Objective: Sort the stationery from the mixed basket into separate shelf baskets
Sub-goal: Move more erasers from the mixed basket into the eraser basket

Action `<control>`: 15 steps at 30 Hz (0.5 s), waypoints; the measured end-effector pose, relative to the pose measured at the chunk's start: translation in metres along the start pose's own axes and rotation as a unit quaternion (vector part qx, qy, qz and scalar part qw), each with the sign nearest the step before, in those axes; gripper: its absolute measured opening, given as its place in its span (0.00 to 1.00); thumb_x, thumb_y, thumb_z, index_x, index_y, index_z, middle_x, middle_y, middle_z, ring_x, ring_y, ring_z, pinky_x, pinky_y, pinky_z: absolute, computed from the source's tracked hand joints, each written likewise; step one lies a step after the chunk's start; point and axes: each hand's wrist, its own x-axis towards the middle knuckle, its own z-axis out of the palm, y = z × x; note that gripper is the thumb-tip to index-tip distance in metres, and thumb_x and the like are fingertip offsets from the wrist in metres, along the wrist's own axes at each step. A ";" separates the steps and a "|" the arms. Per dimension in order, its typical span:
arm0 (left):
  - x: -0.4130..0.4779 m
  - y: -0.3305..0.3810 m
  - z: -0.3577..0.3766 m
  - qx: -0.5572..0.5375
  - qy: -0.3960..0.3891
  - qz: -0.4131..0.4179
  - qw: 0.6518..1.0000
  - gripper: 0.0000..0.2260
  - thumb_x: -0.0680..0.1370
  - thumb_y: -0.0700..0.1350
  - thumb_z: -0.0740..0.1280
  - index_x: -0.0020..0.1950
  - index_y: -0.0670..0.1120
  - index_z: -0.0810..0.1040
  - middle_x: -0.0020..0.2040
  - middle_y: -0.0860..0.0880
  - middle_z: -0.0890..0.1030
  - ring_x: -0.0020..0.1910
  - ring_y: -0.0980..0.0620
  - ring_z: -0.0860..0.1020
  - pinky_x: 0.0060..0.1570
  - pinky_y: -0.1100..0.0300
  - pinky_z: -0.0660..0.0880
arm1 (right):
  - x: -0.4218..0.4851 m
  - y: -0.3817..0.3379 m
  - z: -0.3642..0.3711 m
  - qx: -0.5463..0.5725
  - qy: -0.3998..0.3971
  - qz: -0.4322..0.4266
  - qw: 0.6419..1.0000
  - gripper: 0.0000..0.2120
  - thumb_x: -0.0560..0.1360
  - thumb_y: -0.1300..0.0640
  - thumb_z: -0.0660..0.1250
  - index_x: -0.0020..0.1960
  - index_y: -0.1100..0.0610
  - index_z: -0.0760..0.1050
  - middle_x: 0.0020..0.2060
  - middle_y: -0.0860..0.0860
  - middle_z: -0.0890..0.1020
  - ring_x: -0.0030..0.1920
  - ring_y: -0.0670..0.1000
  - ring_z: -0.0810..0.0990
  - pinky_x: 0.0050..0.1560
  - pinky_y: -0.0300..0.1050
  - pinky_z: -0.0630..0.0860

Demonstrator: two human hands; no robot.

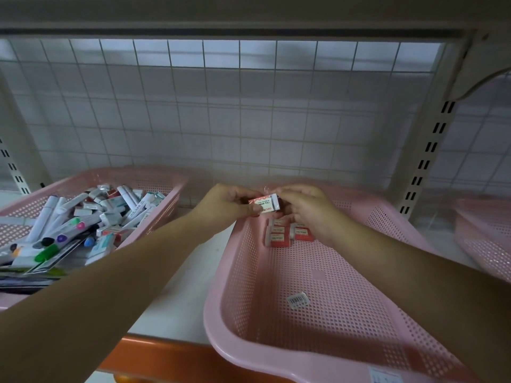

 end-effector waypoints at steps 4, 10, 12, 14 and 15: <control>-0.001 -0.001 0.004 -0.062 0.028 -0.015 0.998 0.08 0.74 0.33 0.67 0.53 0.38 0.79 0.38 0.48 0.81 0.32 0.62 0.79 0.39 0.71 0.75 | 0.001 -0.001 0.002 0.087 -0.017 -0.004 0.996 0.05 0.72 0.68 0.67 0.45 0.60 0.78 0.38 0.56 0.81 0.36 0.49 0.78 0.41 0.41 0.76; 0.008 0.006 0.015 0.121 0.060 0.015 0.991 0.08 0.74 0.50 0.69 0.44 0.45 0.81 0.38 0.51 0.83 0.40 0.55 0.81 0.46 0.60 0.76 | 0.006 -0.006 0.002 0.153 0.037 0.061 0.986 0.06 0.75 0.67 0.63 0.47 0.58 0.75 0.43 0.56 0.81 0.40 0.52 0.81 0.33 0.42 0.75; 0.014 0.011 0.015 0.247 0.022 0.021 0.969 0.10 0.75 0.49 0.68 0.49 0.44 0.82 0.45 0.48 0.83 0.45 0.53 0.80 0.48 0.60 0.74 | 0.010 -0.001 -0.008 0.060 0.052 0.057 0.995 0.10 0.77 0.68 0.58 0.47 0.54 0.72 0.48 0.56 0.78 0.45 0.55 0.80 0.39 0.48 0.78; 0.023 0.014 0.015 0.355 -0.010 0.033 0.934 0.08 0.76 0.45 0.67 0.51 0.44 0.81 0.49 0.48 0.82 0.47 0.53 0.78 0.46 0.64 0.72 | 0.009 0.005 -0.021 -0.163 0.030 0.041 0.985 0.14 0.75 0.70 0.57 0.46 0.51 0.70 0.50 0.56 0.76 0.47 0.56 0.79 0.42 0.51 0.77; 0.028 0.015 0.016 0.397 -0.028 0.040 0.916 0.07 0.76 0.44 0.67 0.51 0.44 0.81 0.50 0.48 0.82 0.48 0.53 0.77 0.46 0.64 0.71 | 0.007 0.007 -0.025 -0.245 -0.005 0.054 0.968 0.14 0.74 0.69 0.58 0.50 0.51 0.70 0.52 0.55 0.75 0.47 0.57 0.79 0.41 0.51 0.77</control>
